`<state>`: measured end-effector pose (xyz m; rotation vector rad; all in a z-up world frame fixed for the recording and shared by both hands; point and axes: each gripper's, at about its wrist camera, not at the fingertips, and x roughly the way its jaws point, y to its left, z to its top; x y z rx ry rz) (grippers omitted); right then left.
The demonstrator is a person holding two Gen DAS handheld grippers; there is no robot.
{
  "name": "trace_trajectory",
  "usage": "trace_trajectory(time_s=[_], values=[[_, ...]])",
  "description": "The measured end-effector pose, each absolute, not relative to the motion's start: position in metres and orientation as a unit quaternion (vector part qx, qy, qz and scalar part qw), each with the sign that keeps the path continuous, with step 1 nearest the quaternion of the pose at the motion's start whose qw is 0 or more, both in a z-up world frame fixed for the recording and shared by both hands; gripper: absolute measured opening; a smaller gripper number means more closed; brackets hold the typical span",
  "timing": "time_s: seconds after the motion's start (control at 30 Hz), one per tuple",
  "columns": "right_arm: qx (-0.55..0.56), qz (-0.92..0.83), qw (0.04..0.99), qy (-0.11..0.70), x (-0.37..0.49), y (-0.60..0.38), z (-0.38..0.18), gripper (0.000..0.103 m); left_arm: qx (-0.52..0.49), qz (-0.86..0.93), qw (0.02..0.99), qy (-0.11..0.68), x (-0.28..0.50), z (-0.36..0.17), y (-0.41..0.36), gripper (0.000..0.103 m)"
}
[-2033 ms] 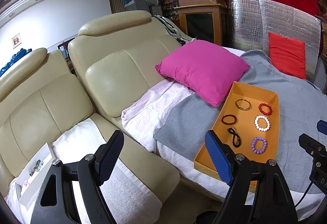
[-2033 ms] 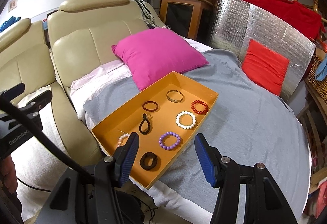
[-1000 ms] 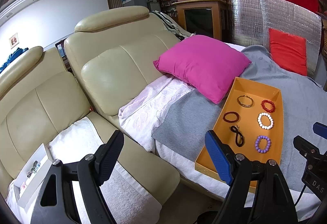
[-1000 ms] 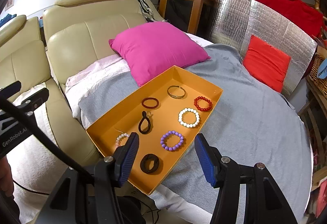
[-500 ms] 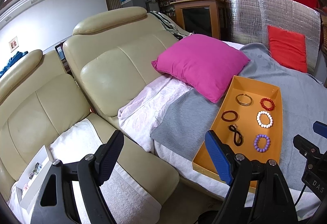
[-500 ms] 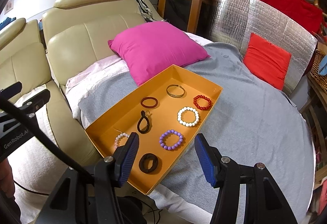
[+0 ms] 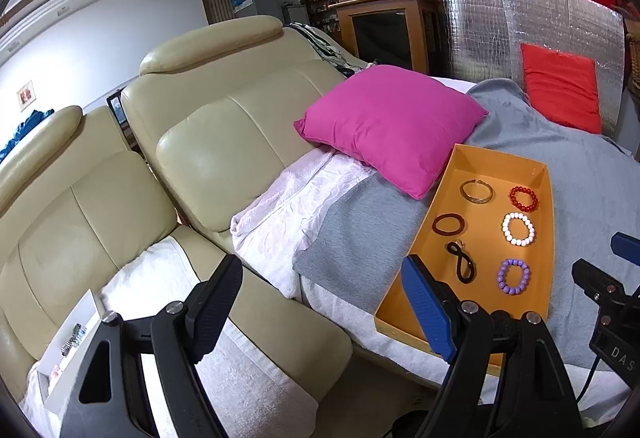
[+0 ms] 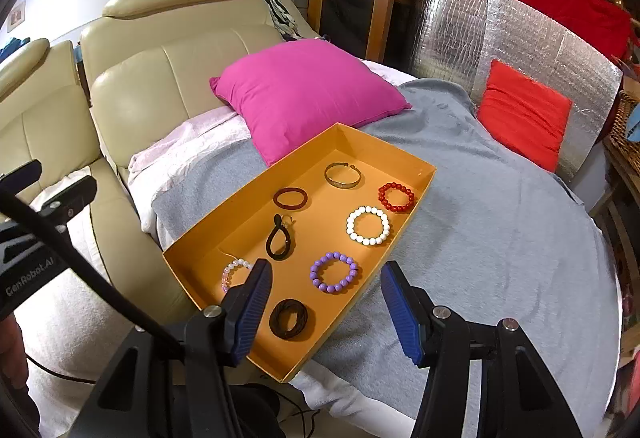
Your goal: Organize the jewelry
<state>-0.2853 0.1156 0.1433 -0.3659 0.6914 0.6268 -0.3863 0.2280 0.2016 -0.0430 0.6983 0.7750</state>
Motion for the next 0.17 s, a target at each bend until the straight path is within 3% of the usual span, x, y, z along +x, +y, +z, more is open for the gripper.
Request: trace_trajectory(time_s=[0.17], values=[[-0.145,0.299,0.883,0.332,-0.273,0.098,0.145,0.061,-0.002,0.345,0.877,0.335,-0.371,0.208,0.206,0.082]])
